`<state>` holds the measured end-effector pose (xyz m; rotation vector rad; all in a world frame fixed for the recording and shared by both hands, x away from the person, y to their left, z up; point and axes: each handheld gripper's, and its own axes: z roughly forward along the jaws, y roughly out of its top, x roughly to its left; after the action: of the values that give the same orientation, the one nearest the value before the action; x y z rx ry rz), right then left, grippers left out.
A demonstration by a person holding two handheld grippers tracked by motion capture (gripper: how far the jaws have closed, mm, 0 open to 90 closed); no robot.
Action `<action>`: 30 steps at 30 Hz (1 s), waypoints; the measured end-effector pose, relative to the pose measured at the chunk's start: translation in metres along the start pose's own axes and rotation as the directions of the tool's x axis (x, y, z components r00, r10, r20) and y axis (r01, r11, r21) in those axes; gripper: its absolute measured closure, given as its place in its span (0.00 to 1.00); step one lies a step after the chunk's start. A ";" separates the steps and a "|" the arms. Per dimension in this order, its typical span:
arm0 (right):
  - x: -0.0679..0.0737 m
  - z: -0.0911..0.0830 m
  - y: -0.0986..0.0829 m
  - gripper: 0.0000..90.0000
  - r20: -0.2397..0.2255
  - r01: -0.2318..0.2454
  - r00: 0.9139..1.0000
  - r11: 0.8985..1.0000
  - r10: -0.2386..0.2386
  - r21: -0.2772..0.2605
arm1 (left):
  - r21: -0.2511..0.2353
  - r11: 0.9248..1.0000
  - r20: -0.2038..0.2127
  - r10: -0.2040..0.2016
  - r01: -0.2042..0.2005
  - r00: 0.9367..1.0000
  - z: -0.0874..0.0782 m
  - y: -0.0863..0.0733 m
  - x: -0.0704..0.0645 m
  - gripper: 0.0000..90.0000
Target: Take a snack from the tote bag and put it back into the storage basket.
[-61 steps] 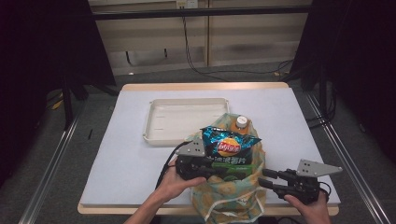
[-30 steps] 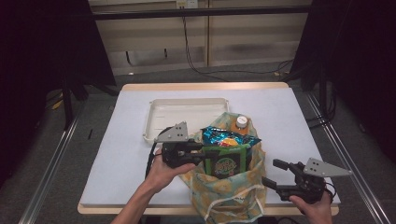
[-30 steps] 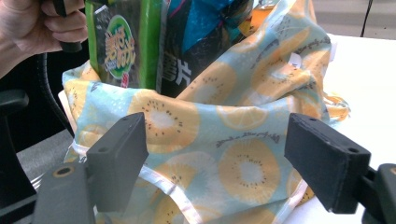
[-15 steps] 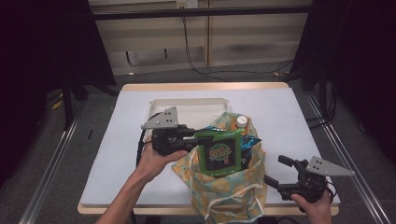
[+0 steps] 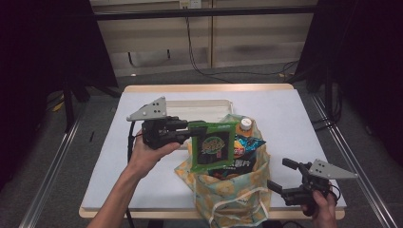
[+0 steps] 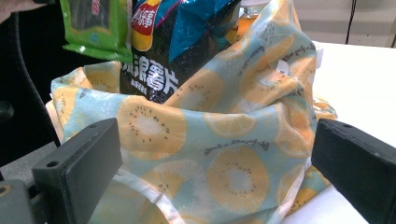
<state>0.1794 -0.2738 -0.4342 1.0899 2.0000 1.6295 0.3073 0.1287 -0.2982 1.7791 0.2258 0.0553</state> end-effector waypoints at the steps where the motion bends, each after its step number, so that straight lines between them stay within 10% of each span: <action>1: 0.000 0.000 0.000 0.01 0.002 0.000 1.000 1.000 0.000 -0.001 | -0.001 1.000 -0.003 -0.003 0.003 1.000 -0.002 0.001 0.002 0.88; 30: -0.001 0.000 -0.003 0.02 -0.021 0.007 1.000 1.000 -0.006 0.026 | -0.004 0.999 -0.129 -0.050 0.050 0.990 -0.062 -0.019 0.027 0.91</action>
<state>0.1786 -0.2746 -0.4369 1.0786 2.0419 1.6223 0.3213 0.1968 -0.3051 1.7701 0.3636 0.1344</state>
